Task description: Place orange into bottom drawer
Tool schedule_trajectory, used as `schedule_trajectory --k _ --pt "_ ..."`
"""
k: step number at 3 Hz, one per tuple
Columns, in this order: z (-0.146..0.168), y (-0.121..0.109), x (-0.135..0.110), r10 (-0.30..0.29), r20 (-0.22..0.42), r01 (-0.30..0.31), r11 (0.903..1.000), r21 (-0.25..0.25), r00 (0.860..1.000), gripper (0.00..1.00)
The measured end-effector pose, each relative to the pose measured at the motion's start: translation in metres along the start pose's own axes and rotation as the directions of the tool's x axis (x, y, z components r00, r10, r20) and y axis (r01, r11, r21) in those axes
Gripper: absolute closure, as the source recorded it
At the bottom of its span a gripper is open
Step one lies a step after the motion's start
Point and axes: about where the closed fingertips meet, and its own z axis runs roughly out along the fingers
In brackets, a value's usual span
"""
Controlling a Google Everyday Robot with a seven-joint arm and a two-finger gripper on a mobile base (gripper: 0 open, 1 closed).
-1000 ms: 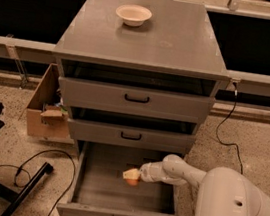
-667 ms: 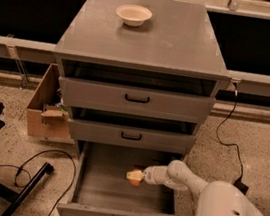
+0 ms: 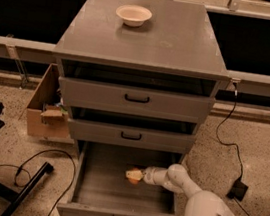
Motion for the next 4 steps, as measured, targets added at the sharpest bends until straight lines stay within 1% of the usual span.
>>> schedule_trajectory --k 1,2,3,4 --pt "0.0142 -0.0088 0.0057 -0.003 -0.048 0.003 1.0000 -0.002 0.999 1.00" --pt "0.0148 -0.0107 0.0039 -0.006 -0.050 0.006 1.0000 0.001 0.999 0.83" --pt "0.0148 -0.0107 0.0039 -0.006 -0.050 0.006 1.0000 0.001 0.999 0.60" --pt "0.0149 -0.0106 0.0039 -0.006 -0.050 0.006 1.0000 0.001 0.999 0.29"
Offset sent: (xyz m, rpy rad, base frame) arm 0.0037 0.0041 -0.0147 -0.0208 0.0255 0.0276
